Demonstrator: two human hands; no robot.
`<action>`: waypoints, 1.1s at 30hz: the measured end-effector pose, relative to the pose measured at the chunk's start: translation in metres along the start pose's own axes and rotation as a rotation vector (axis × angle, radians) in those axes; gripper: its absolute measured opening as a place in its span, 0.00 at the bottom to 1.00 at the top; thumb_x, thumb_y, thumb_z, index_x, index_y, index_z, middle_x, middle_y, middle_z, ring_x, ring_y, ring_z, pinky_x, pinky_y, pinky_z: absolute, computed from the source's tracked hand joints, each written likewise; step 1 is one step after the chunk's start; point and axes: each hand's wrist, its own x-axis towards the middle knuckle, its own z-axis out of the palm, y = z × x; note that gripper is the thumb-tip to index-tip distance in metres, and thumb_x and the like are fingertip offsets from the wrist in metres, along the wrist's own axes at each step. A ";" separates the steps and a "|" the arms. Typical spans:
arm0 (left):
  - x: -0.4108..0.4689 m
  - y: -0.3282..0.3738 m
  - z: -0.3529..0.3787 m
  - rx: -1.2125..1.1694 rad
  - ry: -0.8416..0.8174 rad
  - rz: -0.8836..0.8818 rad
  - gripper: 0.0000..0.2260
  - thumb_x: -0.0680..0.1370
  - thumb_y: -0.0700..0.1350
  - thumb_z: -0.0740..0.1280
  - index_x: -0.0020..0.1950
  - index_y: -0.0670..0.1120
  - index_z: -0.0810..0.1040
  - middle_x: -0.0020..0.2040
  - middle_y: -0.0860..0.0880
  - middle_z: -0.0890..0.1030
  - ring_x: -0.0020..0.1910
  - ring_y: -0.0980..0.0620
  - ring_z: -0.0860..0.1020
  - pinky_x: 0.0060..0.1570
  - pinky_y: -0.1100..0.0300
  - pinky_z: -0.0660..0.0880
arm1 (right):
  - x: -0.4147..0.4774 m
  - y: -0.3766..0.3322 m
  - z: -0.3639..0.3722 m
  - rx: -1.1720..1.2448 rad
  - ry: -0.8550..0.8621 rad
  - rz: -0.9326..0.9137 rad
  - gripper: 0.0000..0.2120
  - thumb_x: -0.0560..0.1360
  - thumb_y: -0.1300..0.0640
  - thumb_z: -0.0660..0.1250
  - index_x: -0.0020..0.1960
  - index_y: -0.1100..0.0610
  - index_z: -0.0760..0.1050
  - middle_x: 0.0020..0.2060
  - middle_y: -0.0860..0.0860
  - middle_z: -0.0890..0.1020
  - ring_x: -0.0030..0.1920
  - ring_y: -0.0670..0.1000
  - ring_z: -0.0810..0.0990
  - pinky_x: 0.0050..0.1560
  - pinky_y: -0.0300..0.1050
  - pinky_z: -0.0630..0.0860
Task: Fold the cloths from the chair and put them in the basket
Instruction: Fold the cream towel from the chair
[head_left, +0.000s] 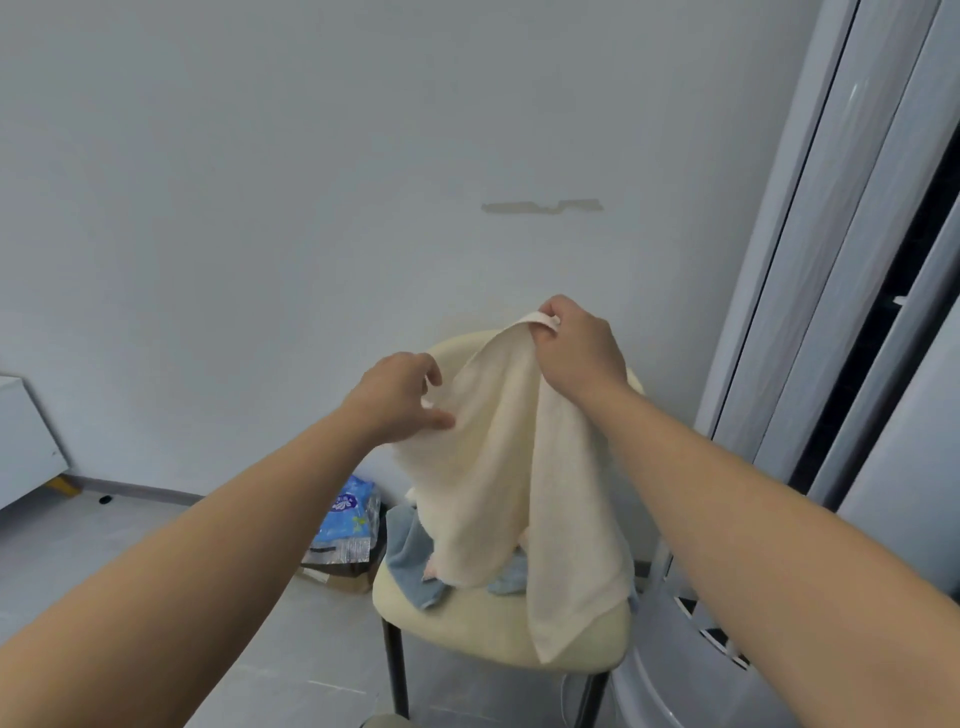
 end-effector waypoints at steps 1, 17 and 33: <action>-0.002 -0.004 -0.003 -0.006 -0.051 -0.025 0.22 0.68 0.50 0.79 0.58 0.53 0.76 0.50 0.53 0.77 0.50 0.51 0.76 0.47 0.58 0.73 | 0.001 -0.002 -0.005 -0.039 0.022 0.006 0.07 0.82 0.49 0.59 0.52 0.50 0.74 0.43 0.50 0.80 0.44 0.58 0.78 0.44 0.50 0.77; -0.026 -0.021 -0.016 0.008 -0.129 -0.294 0.16 0.70 0.36 0.73 0.55 0.50 0.84 0.54 0.49 0.81 0.52 0.49 0.79 0.48 0.58 0.79 | 0.005 -0.021 -0.047 0.236 0.087 0.425 0.16 0.78 0.65 0.53 0.64 0.59 0.64 0.55 0.55 0.74 0.48 0.56 0.76 0.42 0.48 0.75; -0.029 -0.007 0.000 -0.307 -0.060 -0.461 0.10 0.78 0.31 0.65 0.43 0.40 0.84 0.44 0.45 0.84 0.41 0.46 0.85 0.46 0.51 0.85 | 0.001 -0.028 -0.050 0.484 -0.171 0.215 0.18 0.73 0.69 0.47 0.45 0.58 0.74 0.49 0.57 0.74 0.41 0.65 0.83 0.32 0.53 0.84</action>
